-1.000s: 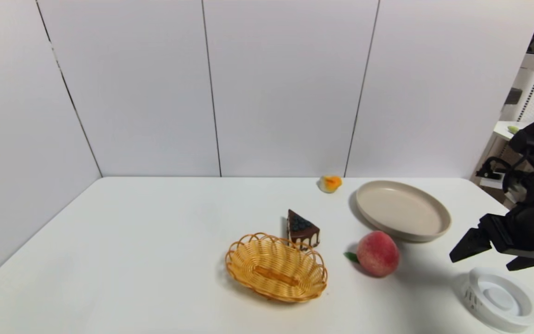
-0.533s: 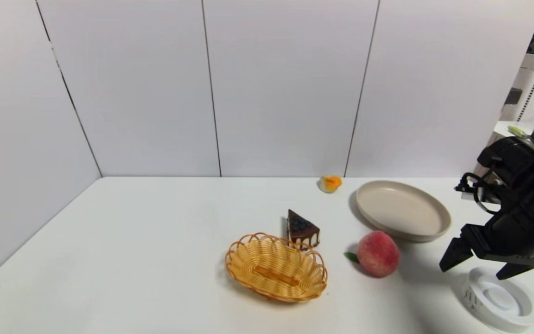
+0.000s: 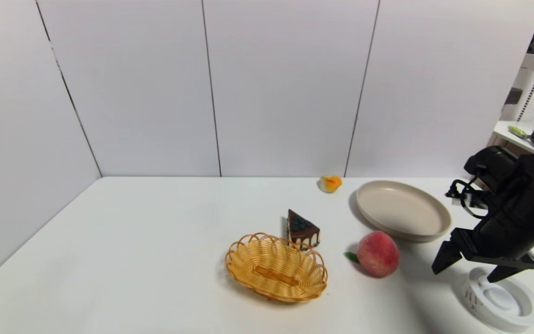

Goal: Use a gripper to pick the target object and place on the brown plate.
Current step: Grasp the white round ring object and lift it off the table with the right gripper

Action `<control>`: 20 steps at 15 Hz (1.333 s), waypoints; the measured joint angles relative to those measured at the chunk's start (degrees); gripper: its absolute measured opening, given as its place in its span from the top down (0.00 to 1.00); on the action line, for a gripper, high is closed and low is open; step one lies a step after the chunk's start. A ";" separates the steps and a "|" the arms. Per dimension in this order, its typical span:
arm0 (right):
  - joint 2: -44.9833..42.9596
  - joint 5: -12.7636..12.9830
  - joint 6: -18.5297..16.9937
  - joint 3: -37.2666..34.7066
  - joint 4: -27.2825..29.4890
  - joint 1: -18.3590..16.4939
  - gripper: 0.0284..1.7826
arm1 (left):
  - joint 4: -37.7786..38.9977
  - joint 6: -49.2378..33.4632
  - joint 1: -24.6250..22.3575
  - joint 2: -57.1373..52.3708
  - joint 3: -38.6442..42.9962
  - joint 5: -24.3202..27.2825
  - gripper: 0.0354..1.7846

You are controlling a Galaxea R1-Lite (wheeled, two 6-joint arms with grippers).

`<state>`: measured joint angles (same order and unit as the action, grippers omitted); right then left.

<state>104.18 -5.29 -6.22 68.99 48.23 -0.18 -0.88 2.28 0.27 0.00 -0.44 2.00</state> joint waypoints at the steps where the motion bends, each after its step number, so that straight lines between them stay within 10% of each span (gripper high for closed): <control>1: 0.28 0.00 0.00 -0.28 -0.10 0.00 0.05 | 0.00 0.00 0.00 0.00 0.00 0.00 0.06; 17: 0.12 -0.46 0.05 -2.43 -0.22 2.90 0.05 | 0.00 -0.02 0.00 0.00 0.00 0.00 0.06; 20: 0.21 -0.18 0.02 -2.82 -1.32 2.99 0.34 | 0.00 0.00 0.00 0.00 0.00 0.00 0.06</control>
<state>104.39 -5.47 -6.19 66.17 46.91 2.80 -0.88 2.28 0.27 0.00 -0.44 2.00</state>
